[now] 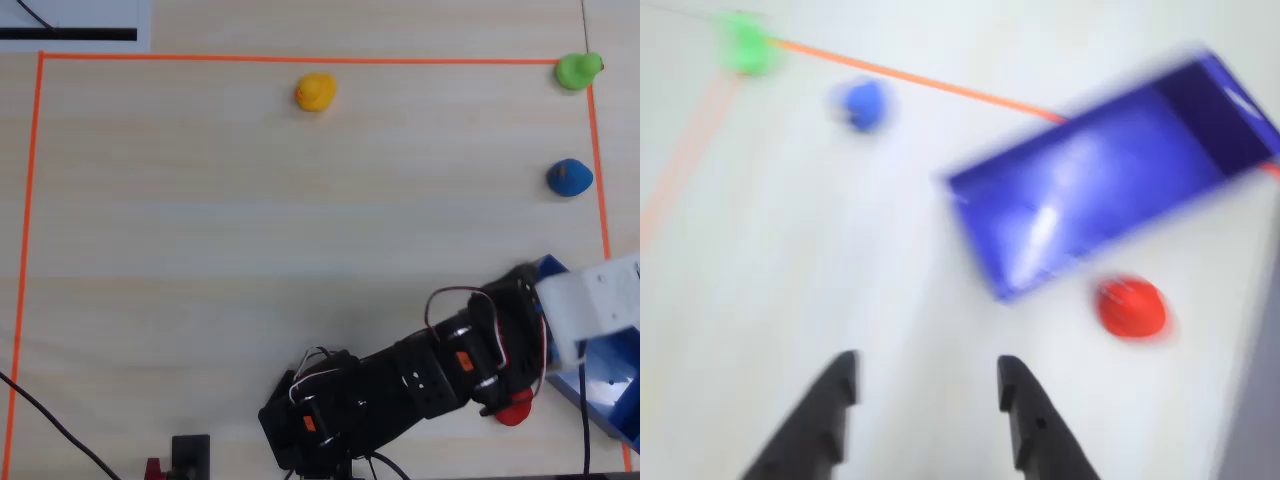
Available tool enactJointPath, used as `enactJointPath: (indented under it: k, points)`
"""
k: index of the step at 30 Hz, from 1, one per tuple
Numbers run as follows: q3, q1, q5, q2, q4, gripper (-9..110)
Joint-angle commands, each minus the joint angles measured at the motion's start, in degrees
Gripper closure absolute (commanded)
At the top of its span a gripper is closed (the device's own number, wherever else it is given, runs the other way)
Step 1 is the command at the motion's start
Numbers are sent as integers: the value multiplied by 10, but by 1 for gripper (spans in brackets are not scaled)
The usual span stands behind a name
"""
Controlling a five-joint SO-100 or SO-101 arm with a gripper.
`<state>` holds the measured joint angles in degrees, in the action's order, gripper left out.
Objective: Grasp red duck and put it into box.
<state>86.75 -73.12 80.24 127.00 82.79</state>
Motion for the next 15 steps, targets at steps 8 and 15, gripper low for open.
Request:
enactJointPath:
  k: [8,15]
  points:
    - [55,-266,71,-64,3,77]
    - [240,-333,144,-64,-143,74]
